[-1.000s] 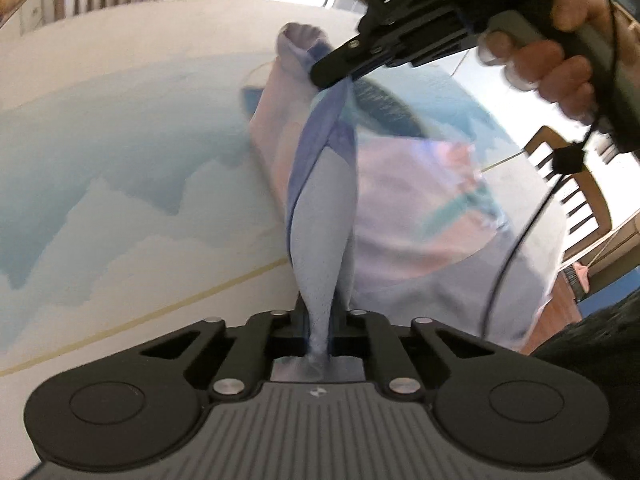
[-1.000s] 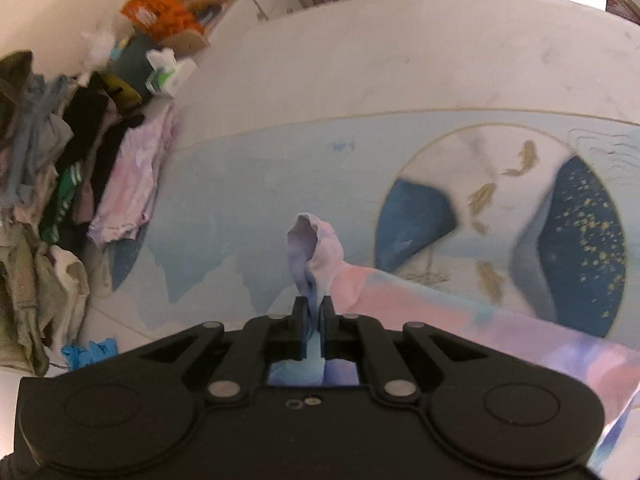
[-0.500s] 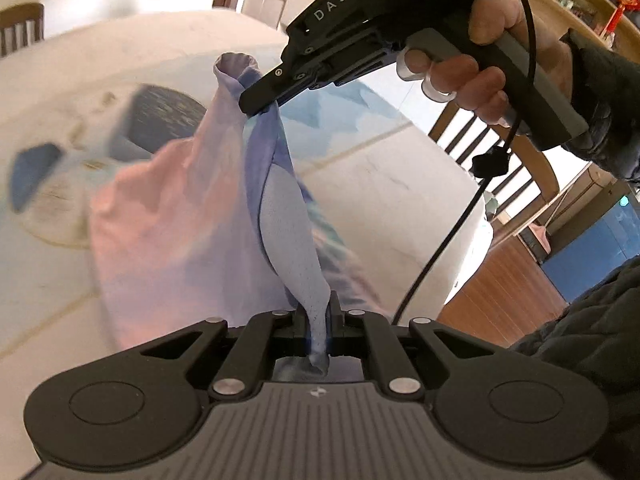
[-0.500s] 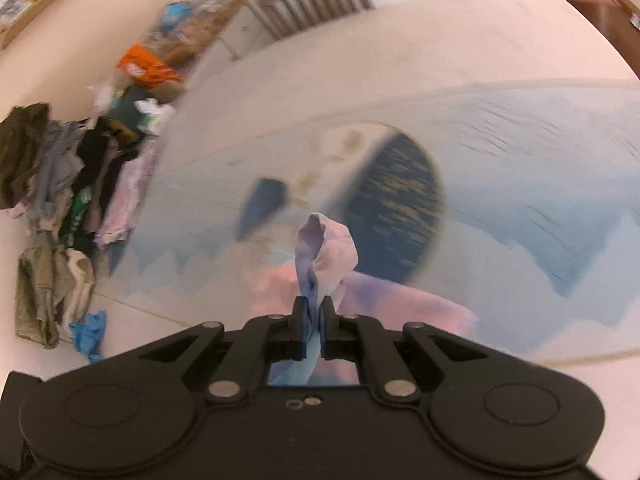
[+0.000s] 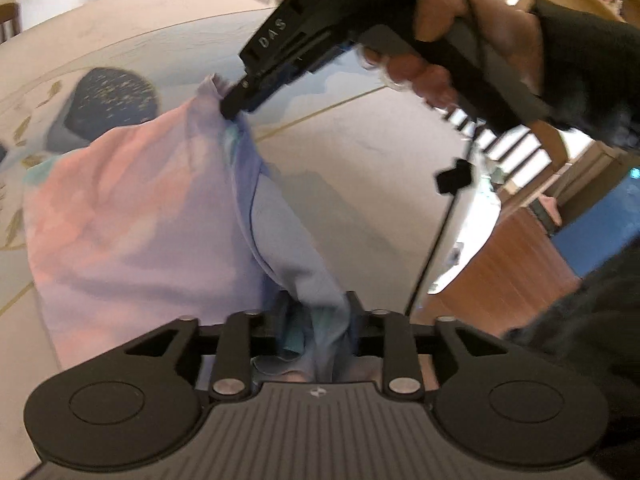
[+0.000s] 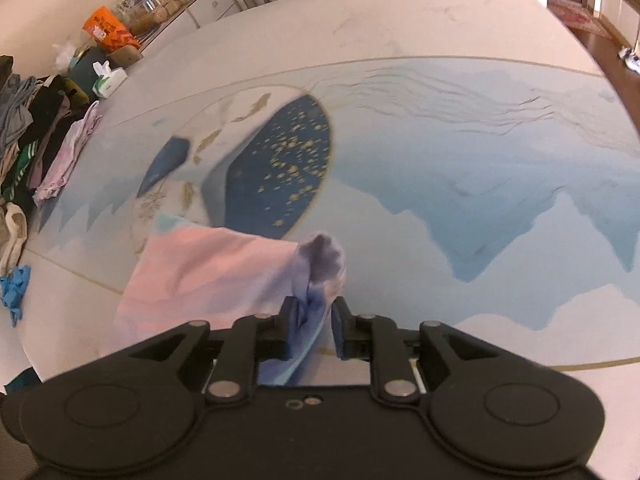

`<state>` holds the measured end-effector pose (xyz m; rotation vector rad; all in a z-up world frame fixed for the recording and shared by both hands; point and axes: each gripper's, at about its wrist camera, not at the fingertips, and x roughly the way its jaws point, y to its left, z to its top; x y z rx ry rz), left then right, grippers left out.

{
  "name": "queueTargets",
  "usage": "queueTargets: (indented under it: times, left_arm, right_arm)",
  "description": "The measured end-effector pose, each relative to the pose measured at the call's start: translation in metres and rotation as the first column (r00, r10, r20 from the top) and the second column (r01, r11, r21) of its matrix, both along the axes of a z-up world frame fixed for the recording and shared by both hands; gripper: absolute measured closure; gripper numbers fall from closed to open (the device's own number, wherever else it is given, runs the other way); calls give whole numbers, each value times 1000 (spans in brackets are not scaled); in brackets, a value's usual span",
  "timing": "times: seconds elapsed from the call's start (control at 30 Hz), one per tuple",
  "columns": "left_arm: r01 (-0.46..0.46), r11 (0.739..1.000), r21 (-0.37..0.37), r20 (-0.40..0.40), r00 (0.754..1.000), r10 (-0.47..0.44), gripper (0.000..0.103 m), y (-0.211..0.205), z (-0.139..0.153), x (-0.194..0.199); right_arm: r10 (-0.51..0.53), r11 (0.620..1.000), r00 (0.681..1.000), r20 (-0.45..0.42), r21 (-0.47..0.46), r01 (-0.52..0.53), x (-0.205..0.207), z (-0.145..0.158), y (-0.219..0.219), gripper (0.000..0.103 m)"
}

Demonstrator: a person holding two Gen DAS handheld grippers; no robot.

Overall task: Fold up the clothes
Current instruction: 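Lift the shirt end with the right tool and fold it over the shirt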

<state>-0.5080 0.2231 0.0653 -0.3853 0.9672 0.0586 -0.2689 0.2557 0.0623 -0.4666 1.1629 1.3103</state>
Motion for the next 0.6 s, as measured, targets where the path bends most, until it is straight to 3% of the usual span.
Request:
queueTargets:
  times: [0.17, 0.33, 0.4, 0.47, 0.6]
  left_arm:
    - [36, 999, -21, 62, 997, -34, 59, -6, 15, -3]
    - [-71, 997, 13, 100, 993, 70, 59, 24, 31, -19]
    - [-176, 983, 60, 88, 982, 170, 65, 45, 31, -26]
    - [-258, 961, 103, 62, 966, 253, 75, 63, 27, -31]
    - [-349, 932, 98, 9, 937, 349, 75, 89, 9, -37]
  right_arm:
    - [27, 999, 997, 70, 21, -29, 22, 23, -8, 0]
    - [183, 981, 981, 65, 55, -187, -7, 38, 0, 0]
    - [274, 960, 958, 88, 40, -278, -31, 35, 5, 0]
    - [385, 921, 912, 142, -2, -389, -59, 28, 8, 0]
    - [516, 856, 840, 169, -64, -513, -102, 14, 13, 0]
